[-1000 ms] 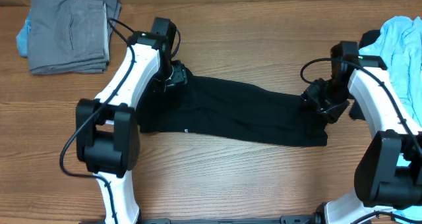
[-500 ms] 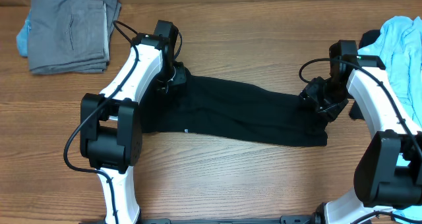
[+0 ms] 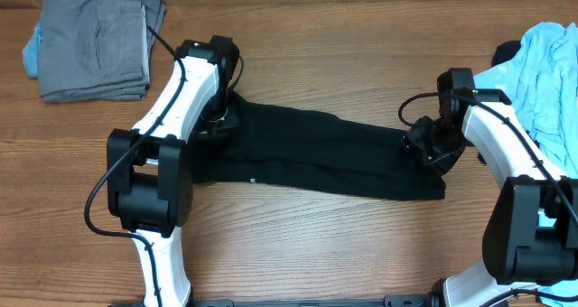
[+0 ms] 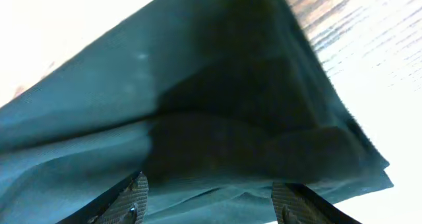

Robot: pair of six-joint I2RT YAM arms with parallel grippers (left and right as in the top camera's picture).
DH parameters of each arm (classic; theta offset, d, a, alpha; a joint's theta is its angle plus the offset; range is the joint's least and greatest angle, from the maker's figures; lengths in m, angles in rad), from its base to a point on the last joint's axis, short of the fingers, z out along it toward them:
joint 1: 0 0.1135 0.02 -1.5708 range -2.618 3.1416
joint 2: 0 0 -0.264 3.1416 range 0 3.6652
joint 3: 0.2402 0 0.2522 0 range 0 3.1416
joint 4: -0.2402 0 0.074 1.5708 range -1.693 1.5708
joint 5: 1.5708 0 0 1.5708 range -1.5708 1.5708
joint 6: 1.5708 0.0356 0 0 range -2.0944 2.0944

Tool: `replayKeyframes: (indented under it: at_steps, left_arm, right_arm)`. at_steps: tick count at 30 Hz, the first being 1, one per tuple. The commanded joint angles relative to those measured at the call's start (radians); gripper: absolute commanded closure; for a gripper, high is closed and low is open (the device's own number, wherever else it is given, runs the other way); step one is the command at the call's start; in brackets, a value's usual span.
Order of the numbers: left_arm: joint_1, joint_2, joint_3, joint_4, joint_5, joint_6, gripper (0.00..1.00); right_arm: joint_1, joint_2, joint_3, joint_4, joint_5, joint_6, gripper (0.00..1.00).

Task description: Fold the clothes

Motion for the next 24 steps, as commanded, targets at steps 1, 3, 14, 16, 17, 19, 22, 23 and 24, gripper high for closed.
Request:
replayKeyframes:
  at_steps: [1, 3, 14, 16, 17, 19, 22, 23, 24]
  left_arm:
    - [0.016, -0.014, 0.023, -0.021, -0.119, -0.028, 0.72]
    - [0.017, -0.014, 0.023, -0.029, -0.118, -0.023, 0.41]
    - [0.016, -0.031, 0.157, -0.137, -0.124, -0.037, 0.33]
    - [0.014, -0.047, 0.211, -0.159, -0.127, -0.037, 0.31]
    - [0.014, -0.058, 0.239, -0.169, -0.127, -0.037, 0.29]
    - [0.014, -0.077, 0.273, -0.178, -0.127, -0.037, 0.27]
    - [0.014, -0.096, 0.284, -0.174, -0.115, -0.037, 0.25]
    - [0.013, -0.096, 0.284, -0.173, -0.099, -0.037, 0.25]
    - [0.01, -0.096, 0.283, -0.169, -0.075, -0.036, 0.25]
  right_arm:
    - [0.004, 0.013, -0.012, 0.011, -0.006, 0.005, 0.36]
    - [0.004, 0.013, -0.012, 0.013, -0.006, 0.019, 0.36]
    - [0.004, 0.013, -0.012, -0.008, 0.063, 0.06, 0.37]
    - [0.004, 0.013, -0.014, -0.013, 0.086, 0.06, 0.38]
    - [0.004, 0.013, -0.019, -0.013, 0.102, 0.06, 0.38]
    - [0.004, 0.013, -0.031, -0.01, 0.125, 0.06, 0.38]
    - [0.003, 0.013, -0.07, 0.013, 0.122, 0.061, 0.38]
    - [0.003, 0.013, -0.084, 0.024, 0.121, 0.063, 0.38]
    - [0.003, 0.013, -0.099, 0.035, 0.122, 0.065, 0.37]
